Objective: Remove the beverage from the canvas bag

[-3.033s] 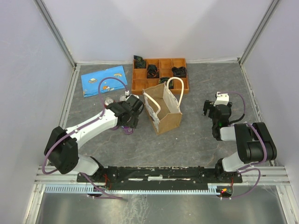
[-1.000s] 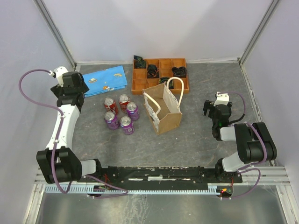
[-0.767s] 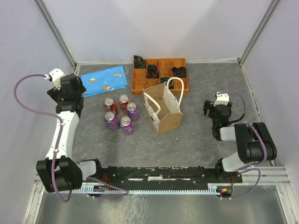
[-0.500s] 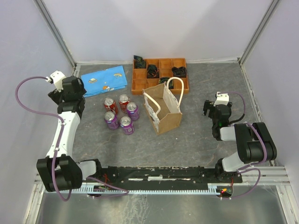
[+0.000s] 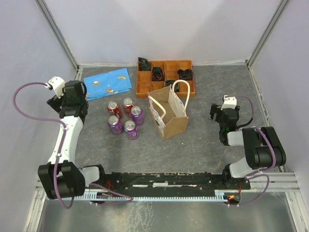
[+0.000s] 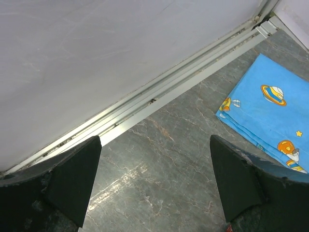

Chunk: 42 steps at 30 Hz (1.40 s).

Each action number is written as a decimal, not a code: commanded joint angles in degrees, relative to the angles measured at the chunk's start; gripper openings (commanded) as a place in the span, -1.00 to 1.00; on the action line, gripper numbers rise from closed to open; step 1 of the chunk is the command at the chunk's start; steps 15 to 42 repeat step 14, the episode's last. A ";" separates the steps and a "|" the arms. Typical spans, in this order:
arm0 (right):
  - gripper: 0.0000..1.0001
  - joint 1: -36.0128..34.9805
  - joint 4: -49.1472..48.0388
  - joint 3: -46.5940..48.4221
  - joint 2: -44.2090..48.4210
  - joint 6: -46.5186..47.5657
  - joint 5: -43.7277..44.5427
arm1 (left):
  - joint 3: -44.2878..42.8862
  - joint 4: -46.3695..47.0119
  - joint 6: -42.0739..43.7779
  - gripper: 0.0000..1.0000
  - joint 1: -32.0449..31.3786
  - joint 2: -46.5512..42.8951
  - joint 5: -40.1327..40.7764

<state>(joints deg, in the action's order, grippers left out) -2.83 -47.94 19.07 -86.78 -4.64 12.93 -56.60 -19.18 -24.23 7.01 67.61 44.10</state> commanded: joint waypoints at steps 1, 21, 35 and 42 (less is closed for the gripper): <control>0.99 0.21 -1.91 1.49 0.55 0.32 -0.10 | -0.18 1.17 -2.89 0.99 0.05 -2.01 2.66; 0.99 0.20 -1.89 1.50 0.55 0.26 -0.10 | 0.65 1.30 -2.60 0.98 0.06 -2.76 2.31; 0.99 0.20 -1.89 1.50 0.55 0.26 -0.10 | 0.65 1.30 -2.60 0.98 0.06 -2.76 2.31; 0.99 0.20 -1.89 1.50 0.55 0.26 -0.10 | 0.65 1.30 -2.60 0.98 0.06 -2.76 2.31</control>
